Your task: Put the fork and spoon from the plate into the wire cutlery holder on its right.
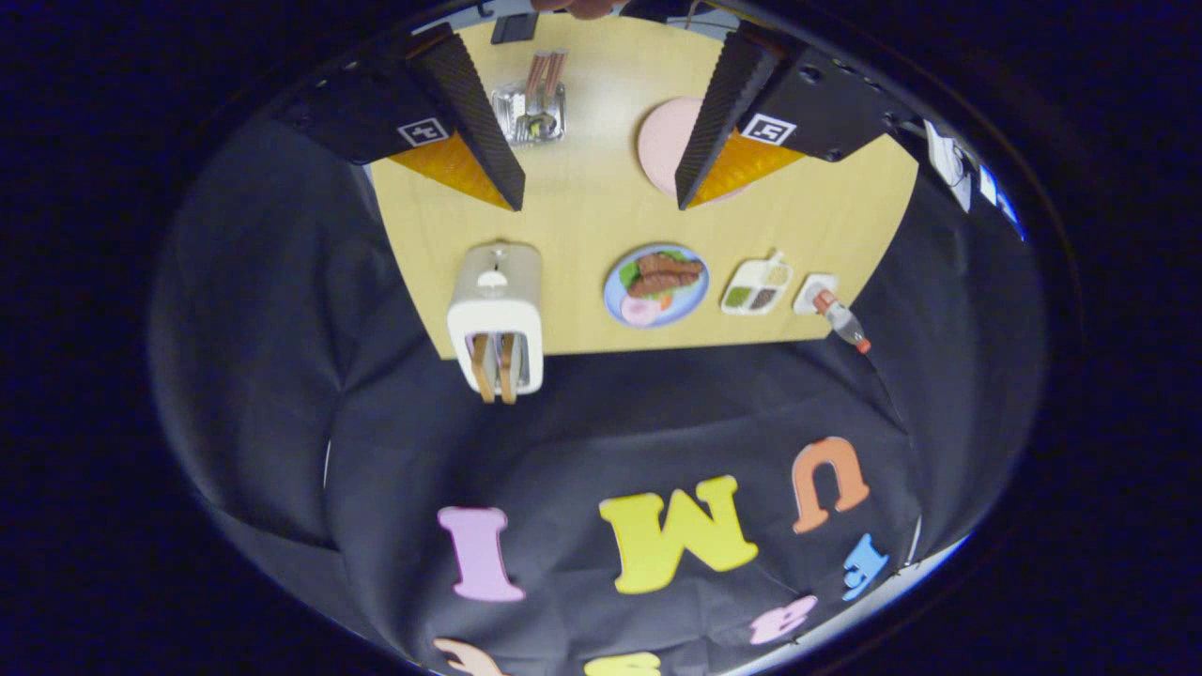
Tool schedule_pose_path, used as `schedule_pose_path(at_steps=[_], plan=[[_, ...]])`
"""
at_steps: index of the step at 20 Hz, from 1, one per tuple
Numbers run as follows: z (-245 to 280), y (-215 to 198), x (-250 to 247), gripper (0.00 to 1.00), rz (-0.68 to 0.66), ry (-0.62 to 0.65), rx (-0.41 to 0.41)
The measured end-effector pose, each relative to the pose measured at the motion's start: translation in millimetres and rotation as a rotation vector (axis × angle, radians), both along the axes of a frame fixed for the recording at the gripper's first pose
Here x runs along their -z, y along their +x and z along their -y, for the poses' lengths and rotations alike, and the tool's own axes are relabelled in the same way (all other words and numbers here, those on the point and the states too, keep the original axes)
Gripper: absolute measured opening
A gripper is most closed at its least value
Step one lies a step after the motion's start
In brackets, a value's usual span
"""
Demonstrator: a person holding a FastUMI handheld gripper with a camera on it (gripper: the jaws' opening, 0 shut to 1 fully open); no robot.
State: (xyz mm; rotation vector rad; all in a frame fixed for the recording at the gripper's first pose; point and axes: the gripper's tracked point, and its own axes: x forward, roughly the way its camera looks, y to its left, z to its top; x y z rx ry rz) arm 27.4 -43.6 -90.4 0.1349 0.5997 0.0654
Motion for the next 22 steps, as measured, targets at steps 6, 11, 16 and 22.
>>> schedule_pose_path(at_steps=[6,11,16,22], plan=[[-10,-28,-97,0.96,0.431,-0.072,0.093],[-17,-65,-144,0.96,0.628,-0.066,0.151],[-37,-89,-151,0.95,0.724,-0.095,0.157],[-67,-116,-162,0.95,0.783,-0.158,0.222]])
